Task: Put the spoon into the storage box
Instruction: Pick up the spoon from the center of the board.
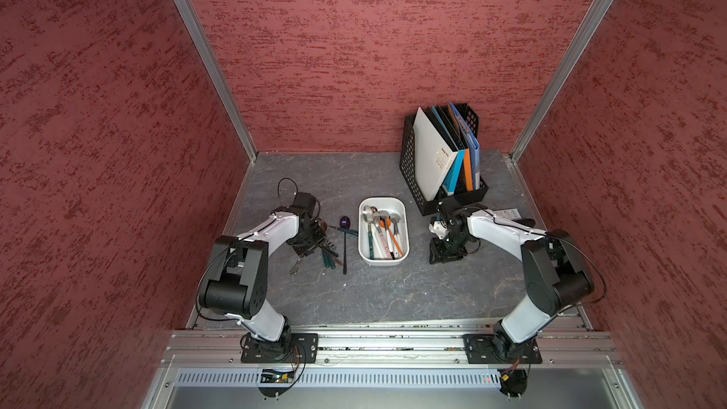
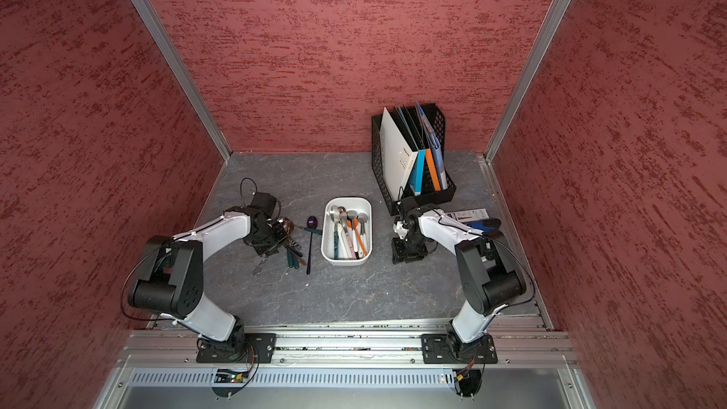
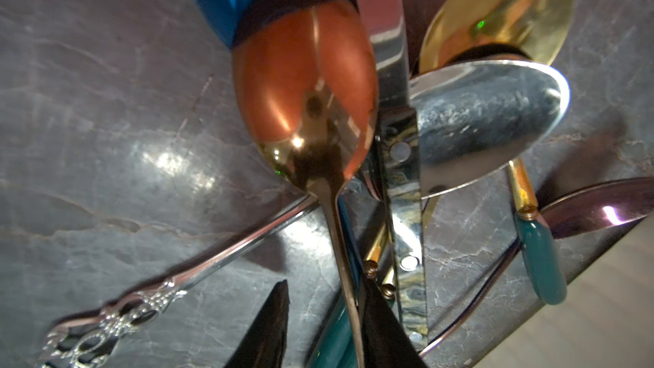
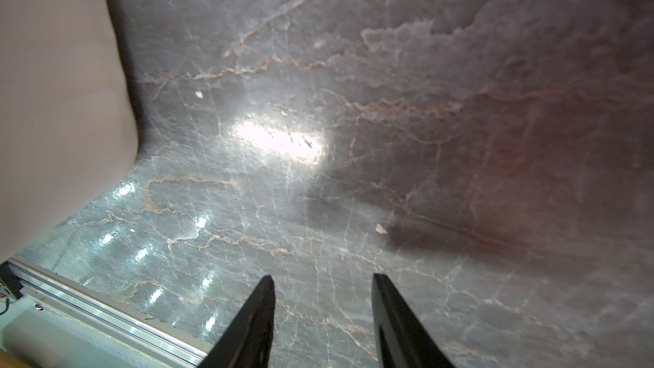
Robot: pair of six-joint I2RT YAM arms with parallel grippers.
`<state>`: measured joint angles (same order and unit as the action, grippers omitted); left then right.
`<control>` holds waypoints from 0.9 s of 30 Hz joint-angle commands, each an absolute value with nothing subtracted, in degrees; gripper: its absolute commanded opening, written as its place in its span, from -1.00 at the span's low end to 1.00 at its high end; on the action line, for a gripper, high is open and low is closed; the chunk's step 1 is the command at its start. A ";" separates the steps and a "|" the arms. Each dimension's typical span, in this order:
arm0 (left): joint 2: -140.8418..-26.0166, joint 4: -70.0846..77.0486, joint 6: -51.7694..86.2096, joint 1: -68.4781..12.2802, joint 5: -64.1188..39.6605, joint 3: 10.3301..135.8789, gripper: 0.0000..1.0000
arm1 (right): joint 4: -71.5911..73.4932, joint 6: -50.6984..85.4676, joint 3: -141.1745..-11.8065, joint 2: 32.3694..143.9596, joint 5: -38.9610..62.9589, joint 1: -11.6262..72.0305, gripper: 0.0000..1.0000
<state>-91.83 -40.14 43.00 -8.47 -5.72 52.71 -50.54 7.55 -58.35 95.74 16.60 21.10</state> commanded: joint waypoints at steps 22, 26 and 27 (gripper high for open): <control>-85.96 -45.60 39.90 -7.99 -5.17 51.04 -0.31 | -49.95 8.09 -59.34 96.80 18.28 20.65 -0.05; -85.42 -46.56 39.90 -8.52 -5.36 50.33 -0.32 | -49.81 8.15 -59.18 96.75 18.28 20.63 -0.05; -84.84 -46.74 40.03 -8.77 -5.50 49.68 -0.33 | -49.89 8.17 -59.24 96.72 18.28 20.65 -0.05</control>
<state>-86.72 -45.56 40.60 -8.19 -5.67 50.13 -50.50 7.73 -58.35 96.57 17.52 21.10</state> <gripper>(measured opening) 0.337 0.474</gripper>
